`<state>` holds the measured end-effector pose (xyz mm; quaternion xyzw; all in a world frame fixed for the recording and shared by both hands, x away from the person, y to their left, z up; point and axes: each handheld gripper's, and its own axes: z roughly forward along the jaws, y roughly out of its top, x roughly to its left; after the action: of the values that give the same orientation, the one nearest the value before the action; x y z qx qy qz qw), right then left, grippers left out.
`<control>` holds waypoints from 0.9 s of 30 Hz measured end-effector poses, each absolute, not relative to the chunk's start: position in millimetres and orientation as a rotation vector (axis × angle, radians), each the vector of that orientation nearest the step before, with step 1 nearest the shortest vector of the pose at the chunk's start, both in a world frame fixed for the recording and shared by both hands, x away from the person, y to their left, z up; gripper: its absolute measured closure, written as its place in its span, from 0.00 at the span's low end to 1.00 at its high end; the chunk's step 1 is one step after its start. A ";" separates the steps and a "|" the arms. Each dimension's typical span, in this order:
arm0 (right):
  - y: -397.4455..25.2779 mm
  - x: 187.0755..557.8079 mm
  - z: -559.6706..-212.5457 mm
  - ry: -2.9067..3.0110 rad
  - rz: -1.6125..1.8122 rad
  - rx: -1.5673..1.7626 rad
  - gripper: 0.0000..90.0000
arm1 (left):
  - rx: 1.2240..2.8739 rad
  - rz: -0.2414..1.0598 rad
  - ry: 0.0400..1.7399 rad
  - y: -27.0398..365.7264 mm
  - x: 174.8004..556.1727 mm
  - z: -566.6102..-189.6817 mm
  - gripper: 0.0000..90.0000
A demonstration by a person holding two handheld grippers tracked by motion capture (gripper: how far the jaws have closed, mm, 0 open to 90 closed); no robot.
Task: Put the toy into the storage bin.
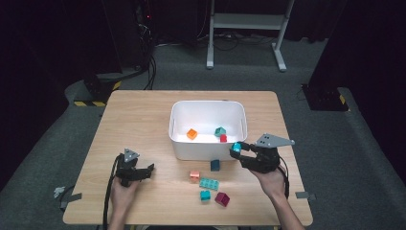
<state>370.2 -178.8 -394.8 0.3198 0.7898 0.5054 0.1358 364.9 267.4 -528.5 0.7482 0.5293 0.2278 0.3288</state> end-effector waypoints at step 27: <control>-182.0 416.9 -362.9 2.236 1.492 1.022 0.60 | 1.958 0.596 1.386 267.4 364.9 -528.5 0.16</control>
<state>416.9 -182.0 -362.9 0.3524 0.7706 0.5142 0.1326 364.9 267.4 -528.5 0.7481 0.5295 0.2276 0.3289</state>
